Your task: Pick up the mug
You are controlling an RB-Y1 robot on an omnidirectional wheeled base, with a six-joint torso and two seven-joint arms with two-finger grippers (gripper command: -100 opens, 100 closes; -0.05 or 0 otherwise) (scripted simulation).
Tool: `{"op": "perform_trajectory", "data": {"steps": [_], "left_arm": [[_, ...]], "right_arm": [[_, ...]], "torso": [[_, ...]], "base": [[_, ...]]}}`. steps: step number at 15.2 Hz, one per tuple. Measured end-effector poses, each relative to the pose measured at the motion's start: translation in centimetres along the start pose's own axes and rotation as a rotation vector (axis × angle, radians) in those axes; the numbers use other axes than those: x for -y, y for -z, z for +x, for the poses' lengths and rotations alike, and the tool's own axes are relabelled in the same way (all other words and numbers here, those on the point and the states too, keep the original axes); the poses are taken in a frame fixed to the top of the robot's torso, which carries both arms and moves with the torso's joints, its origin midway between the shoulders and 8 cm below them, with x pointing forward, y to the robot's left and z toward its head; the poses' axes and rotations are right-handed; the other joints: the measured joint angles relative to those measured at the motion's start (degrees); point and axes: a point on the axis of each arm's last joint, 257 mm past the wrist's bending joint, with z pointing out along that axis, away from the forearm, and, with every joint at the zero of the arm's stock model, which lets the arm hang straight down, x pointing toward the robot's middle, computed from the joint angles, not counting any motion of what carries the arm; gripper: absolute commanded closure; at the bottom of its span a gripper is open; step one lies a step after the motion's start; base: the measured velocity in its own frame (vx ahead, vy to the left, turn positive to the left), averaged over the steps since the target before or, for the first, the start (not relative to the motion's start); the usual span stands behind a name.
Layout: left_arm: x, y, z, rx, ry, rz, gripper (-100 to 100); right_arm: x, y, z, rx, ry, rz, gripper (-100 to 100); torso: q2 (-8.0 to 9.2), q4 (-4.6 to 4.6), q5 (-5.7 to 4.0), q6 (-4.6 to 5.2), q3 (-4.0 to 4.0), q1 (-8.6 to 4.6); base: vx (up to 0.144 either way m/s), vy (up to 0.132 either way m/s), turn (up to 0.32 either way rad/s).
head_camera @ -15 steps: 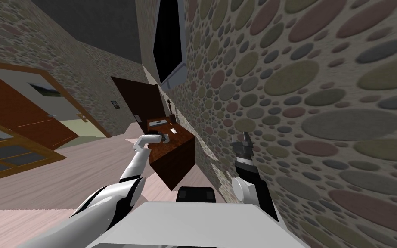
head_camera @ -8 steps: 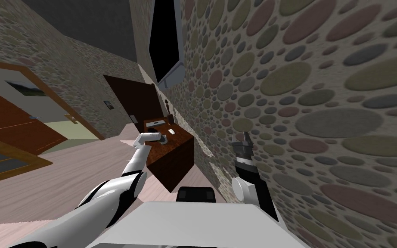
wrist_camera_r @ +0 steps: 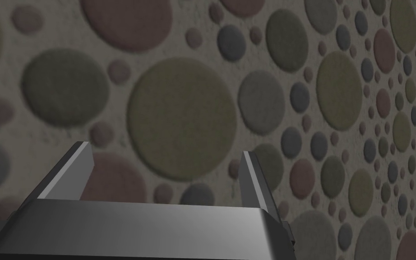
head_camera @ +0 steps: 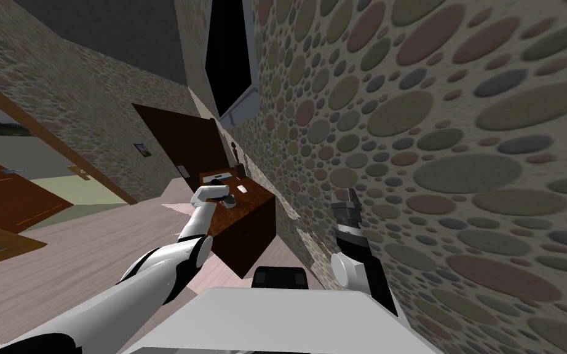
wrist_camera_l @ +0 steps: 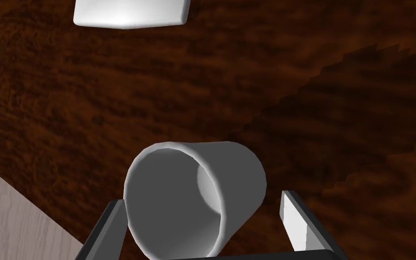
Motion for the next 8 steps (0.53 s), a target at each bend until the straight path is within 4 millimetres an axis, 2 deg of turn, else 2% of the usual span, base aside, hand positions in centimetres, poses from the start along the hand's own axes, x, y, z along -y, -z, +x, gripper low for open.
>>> {"op": "perform_trajectory", "data": {"steps": [8], "left_arm": [[-1.2, 0.5, -1.8, 0.107, 0.104, -0.124, -100]], "right_arm": [[0.0, 0.0, 0.0, 0.000, 0.000, 0.000, 0]], "torso": [[-0.02, -0.01, 0.02, -0.02, -0.02, 0.05]], "base": [[0.018, 0.023, -0.054]]}}
